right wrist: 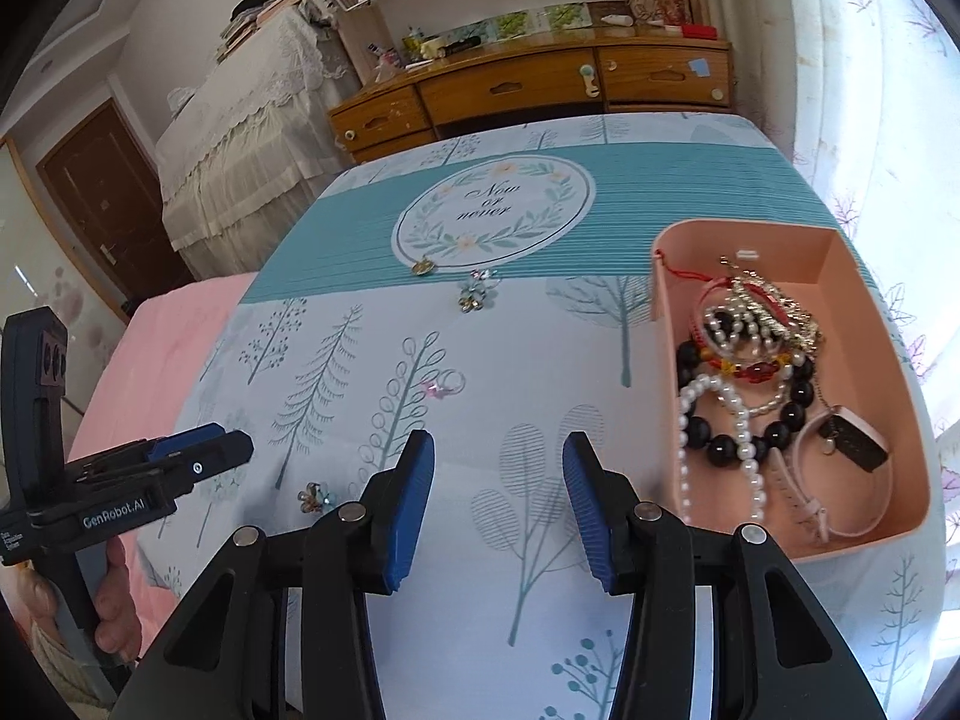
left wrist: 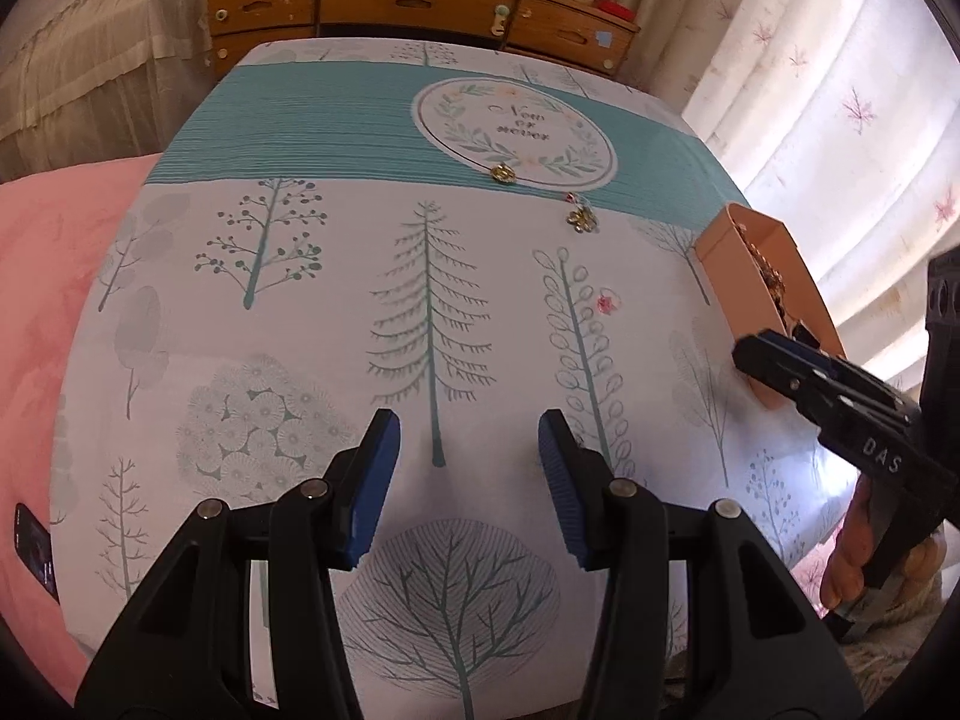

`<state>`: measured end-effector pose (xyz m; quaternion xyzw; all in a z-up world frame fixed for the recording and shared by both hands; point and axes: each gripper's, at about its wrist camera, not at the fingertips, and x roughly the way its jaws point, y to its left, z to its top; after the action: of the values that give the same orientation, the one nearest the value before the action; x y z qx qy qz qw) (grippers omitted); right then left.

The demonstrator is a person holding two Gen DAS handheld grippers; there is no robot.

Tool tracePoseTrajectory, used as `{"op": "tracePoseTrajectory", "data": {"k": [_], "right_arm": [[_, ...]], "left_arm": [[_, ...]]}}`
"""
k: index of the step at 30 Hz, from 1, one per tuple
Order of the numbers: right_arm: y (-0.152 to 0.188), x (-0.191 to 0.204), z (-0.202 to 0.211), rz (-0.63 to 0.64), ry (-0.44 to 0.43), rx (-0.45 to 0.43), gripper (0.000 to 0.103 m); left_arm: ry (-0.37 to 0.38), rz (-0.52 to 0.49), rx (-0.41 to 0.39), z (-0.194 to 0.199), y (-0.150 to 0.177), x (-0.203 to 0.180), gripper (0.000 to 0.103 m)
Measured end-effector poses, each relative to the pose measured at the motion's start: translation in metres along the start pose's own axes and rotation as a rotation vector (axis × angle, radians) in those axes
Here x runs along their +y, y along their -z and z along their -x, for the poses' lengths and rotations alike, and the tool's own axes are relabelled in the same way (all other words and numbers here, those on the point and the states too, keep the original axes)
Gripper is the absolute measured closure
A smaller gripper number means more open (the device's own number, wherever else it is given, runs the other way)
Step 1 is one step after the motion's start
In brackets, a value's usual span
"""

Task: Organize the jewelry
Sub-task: 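Move the left tool to the gold charm while the right tool approaches the pink-stone ring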

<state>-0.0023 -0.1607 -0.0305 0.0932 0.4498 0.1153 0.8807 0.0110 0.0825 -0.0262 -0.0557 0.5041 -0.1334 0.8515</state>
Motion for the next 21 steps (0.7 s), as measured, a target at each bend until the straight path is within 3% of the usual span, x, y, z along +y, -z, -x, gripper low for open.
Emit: {"op": "tracePoseTrajectory", "data": {"k": [2, 5, 11, 21], "right_arm": [[0.0, 0.005, -0.005, 0.016, -0.004, 0.008, 0.057], [0.0, 0.011, -0.012, 0.028, -0.011, 0.022, 0.057], [0.004, 0.016, -0.02, 0.043, -0.015, 0.042, 0.057], [0.006, 0.01, -0.021, 0.033, -0.017, 0.051, 0.057]], "left_arm": [[0.044, -0.066, 0.018, -0.003, 0.007, -0.008, 0.058], [0.035, -0.15, 0.019, -0.008, 0.016, -0.023, 0.058], [0.059, -0.194, 0.035, -0.02, 0.017, -0.039, 0.058], [0.089, -0.4, 0.0, -0.029, 0.015, -0.039, 0.058]]}}
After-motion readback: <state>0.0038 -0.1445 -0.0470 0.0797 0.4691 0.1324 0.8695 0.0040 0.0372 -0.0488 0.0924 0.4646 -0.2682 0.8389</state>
